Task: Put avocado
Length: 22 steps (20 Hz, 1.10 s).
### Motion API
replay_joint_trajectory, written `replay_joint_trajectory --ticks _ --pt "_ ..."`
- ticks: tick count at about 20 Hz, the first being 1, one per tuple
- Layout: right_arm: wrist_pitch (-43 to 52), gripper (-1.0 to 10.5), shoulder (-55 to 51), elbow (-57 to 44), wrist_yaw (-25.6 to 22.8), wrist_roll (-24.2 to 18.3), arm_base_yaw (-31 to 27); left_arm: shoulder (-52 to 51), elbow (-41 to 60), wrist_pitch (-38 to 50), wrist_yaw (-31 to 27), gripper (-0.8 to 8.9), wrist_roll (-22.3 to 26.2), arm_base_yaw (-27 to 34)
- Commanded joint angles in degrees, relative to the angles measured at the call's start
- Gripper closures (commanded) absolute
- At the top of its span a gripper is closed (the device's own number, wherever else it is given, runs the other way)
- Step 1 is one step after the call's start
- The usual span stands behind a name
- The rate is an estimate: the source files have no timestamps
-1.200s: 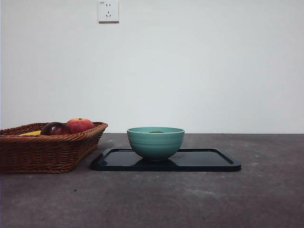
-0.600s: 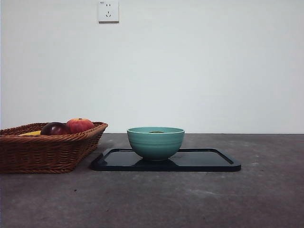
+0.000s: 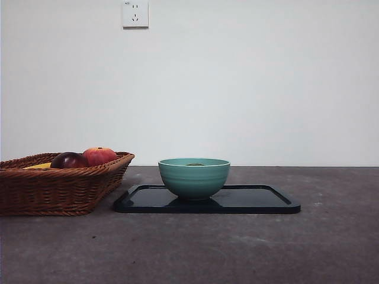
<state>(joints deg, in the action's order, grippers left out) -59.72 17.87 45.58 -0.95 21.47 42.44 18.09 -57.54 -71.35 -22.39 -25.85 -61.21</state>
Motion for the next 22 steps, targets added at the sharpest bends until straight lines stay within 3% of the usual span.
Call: replay_joint_trajectory --ticks 1,9,11,14,16,17,19,22 --pt "0.6 9.3 0.1 0.4 -0.3 0.4 0.6 0.1 -0.5 0.6 -0.1 7.95 0.7 -0.6" --pt "0.6 9.3 0.1 0.4 -0.5 0.4 0.6 0.1 -0.5 0.6 -0.1 7.95 0.7 -0.5" --pt "0.6 9.3 0.1 0.4 -0.5 0.4 0.6 0.2 -0.5 0.6 -0.1 7.95 0.7 3.1" --pt "0.6 9.3 0.0 0.4 -0.6 0.4 0.6 1.6 -0.4 0.4 -0.1 7.95 2.7 15.4" --pt "0.6 9.3 0.0 0.4 -0.5 0.4 0.6 1.9 0.4 1.7 -0.1 7.95 9.6 24.9" --pt "0.6 9.3 0.0 0.4 -0.5 0.4 0.6 1.9 1.6 4.9 0.4 7.95 14.2 29.2" --pt "0.6 9.3 0.0 0.4 -0.6 0.4 0.6 1.3 5.2 14.2 8.3 7.95 24.3 37.1" --pt "0.6 9.3 0.0 0.4 -0.5 0.4 0.6 0.0 14.4 34.2 17.0 7.95 26.8 46.9"
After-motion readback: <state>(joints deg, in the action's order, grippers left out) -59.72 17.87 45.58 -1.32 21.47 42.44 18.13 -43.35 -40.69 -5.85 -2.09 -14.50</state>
